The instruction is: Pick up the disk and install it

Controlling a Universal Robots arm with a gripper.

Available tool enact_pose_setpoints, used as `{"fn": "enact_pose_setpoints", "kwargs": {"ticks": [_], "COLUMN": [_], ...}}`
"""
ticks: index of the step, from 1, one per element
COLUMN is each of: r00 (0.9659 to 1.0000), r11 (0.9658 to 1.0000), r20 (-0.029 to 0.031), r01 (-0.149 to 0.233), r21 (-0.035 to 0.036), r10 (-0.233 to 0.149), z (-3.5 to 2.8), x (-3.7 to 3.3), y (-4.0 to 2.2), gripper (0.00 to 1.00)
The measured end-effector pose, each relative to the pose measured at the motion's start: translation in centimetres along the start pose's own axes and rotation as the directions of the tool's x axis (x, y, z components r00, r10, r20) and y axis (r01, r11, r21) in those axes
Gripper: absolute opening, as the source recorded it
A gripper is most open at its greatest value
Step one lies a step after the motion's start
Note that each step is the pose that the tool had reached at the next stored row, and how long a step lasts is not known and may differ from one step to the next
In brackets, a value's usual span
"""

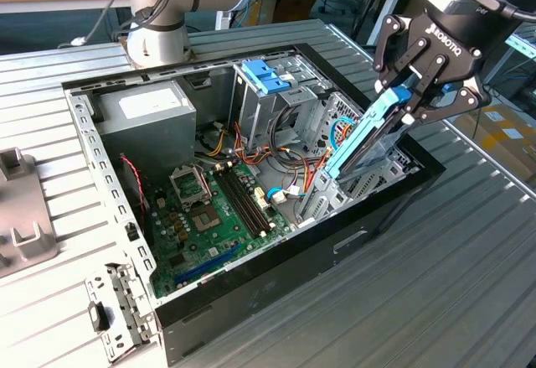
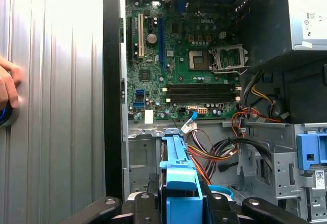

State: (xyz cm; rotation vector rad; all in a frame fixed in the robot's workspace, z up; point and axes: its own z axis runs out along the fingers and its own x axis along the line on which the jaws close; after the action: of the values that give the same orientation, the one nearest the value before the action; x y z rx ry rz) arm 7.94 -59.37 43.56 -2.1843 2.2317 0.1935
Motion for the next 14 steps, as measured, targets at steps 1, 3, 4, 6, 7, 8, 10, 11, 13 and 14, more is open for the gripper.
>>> {"fn": "enact_pose_setpoints", "kwargs": {"ticks": [1, 3, 4, 6, 7, 8, 10, 11, 13, 14], "r00": [1.0, 1.0, 1.0, 1.0, 1.0, 1.0, 1.0, 1.0, 1.0, 1.0], "r11": [1.0, 1.0, 1.0, 1.0, 1.0, 1.0, 1.0, 1.0, 1.0, 1.0], "r20": [0.0, 0.0, 0.0, 0.0, 0.0, 0.0, -0.0001, -0.0001, 0.0, 0.0], "r01": [0.0, 0.0, 0.0, 0.0, 0.0, 0.0, 0.0, 0.0, 0.0, 0.0], "r21": [0.0, 0.0, 0.0, 0.0, 0.0, 0.0, 0.0, 0.0, 0.0, 0.0], "r10": [0.0, 0.0, 0.0, 0.0, 0.0, 0.0, 0.0, 0.0, 0.0, 0.0], "z": [0.05, 0.16, 0.21, 0.35, 0.41, 0.47, 0.61, 0.65, 0.74, 0.8], "x": [0.01, 0.03, 0.04, 0.07, 0.08, 0.09, 0.11, 0.12, 0.13, 0.14], "y": [0.0, -0.01, -0.02, -0.03, -0.03, -0.04, -0.05, -0.05, -0.06, -0.07], "gripper": [0.37, 0.37, 0.37, 0.37, 0.37, 0.37, 0.37, 0.37, 0.37, 0.37]}}
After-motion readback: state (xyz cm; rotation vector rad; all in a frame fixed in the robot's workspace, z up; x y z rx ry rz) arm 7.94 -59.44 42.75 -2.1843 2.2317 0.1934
